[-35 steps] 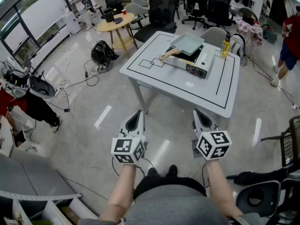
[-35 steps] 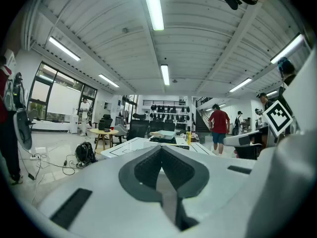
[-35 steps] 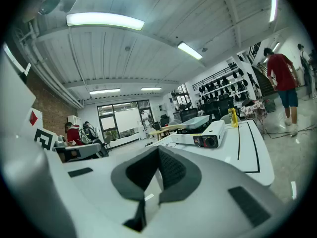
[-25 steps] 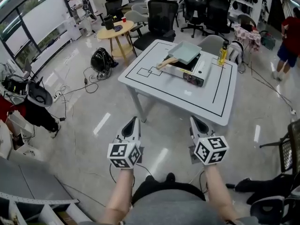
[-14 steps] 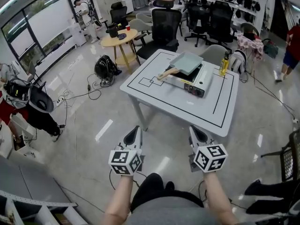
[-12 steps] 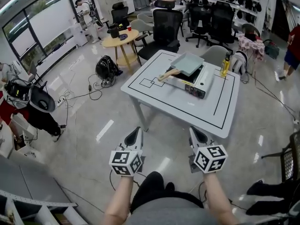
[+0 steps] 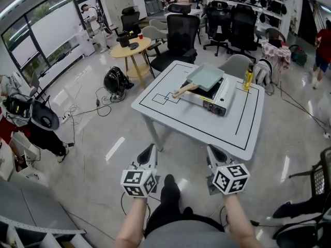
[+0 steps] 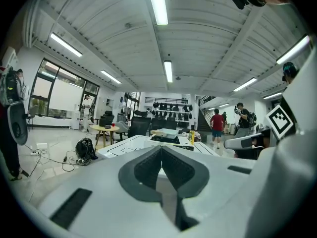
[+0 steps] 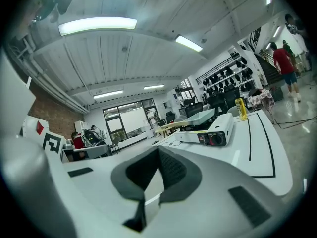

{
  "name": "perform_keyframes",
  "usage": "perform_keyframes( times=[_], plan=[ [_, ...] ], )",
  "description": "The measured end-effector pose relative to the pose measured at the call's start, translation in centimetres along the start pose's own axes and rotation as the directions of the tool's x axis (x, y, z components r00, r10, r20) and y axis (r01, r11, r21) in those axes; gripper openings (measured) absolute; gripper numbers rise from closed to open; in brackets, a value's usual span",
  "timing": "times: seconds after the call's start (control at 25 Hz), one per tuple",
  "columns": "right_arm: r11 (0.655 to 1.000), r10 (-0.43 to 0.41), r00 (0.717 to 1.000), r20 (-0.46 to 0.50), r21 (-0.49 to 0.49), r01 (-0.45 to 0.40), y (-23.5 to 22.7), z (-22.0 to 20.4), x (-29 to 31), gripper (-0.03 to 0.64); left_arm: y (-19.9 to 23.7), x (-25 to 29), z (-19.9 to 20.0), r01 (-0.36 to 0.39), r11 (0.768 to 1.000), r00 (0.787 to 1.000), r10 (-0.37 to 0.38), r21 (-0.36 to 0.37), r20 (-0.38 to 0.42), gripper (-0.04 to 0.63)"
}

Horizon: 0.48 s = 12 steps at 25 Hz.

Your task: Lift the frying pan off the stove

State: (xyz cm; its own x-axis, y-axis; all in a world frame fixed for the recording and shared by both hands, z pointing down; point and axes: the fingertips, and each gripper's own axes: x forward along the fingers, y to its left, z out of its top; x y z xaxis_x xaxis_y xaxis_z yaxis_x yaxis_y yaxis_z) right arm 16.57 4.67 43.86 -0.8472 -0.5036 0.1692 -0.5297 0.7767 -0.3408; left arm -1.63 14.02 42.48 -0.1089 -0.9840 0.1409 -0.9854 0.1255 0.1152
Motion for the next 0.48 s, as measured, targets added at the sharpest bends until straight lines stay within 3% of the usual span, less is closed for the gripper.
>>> perform_keyframes(
  times=[0.48],
  plan=[
    [1.000,0.002,1.000,-0.014,0.024,-0.001,-1.2,1.7,8.2,0.005,5.3,6.9,1.1,0.009,1.000,1.000,-0.009,-0.005,-0.001,0.006]
  ],
)
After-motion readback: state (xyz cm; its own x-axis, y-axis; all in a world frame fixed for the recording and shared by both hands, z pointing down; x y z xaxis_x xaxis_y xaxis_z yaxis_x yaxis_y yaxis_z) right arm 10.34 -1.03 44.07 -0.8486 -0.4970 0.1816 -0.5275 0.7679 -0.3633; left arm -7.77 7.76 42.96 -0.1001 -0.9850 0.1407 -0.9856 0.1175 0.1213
